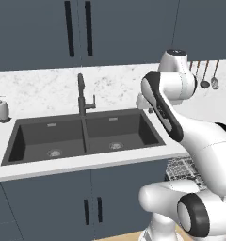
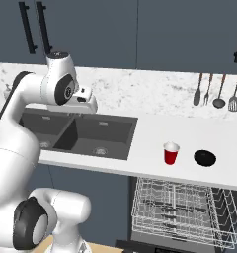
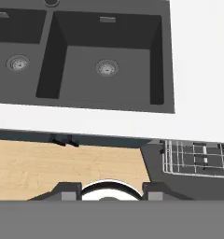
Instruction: Pick up the cup and bowl from the counter, place them in the dishwasher, and close the dishwasher door.
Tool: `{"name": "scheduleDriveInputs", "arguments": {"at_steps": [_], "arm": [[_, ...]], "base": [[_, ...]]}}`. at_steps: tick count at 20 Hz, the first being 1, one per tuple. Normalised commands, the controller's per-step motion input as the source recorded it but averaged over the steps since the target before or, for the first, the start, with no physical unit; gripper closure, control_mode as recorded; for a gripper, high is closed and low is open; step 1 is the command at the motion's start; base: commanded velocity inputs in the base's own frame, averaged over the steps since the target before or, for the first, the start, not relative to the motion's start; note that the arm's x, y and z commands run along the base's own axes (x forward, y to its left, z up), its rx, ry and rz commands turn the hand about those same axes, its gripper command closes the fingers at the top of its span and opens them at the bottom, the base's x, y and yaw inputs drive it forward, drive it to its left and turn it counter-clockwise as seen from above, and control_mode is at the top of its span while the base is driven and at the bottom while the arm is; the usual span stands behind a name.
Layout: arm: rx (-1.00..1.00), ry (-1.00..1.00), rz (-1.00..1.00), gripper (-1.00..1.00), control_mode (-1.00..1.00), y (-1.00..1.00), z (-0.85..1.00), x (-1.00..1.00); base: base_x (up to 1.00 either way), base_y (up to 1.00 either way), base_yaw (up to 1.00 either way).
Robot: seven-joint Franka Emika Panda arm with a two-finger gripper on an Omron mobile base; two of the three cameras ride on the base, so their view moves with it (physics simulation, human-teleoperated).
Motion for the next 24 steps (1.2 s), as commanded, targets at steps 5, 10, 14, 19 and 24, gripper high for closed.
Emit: {"name": "scheduleDriveInputs", "arguments": {"at_steps": [5,10,14,19,24], "arm": [[0.0,-0.05,0.01,-1.0,-1.0,0.0,0.0,-0.48],[0.0,-0.15,0.01,-1.0,-1.0,0.0,0.0,-0.85],[0.0,-0.07,0.0,-1.0,-1.0,0.0,0.0,-0.96],[0.0,-0.01,0.0,-1.0,-1.0,0.03,0.0,-0.56],[0.0,0.0,0.0,-1.0,1.0,0.04,0.0,0.0]], "base": [[0.0,0.0,0.0],[0.0,0.0,0.0],[0.0,0.0,0.0],[0.0,0.0,0.0],[0.0,0.33,-0.16]]}}
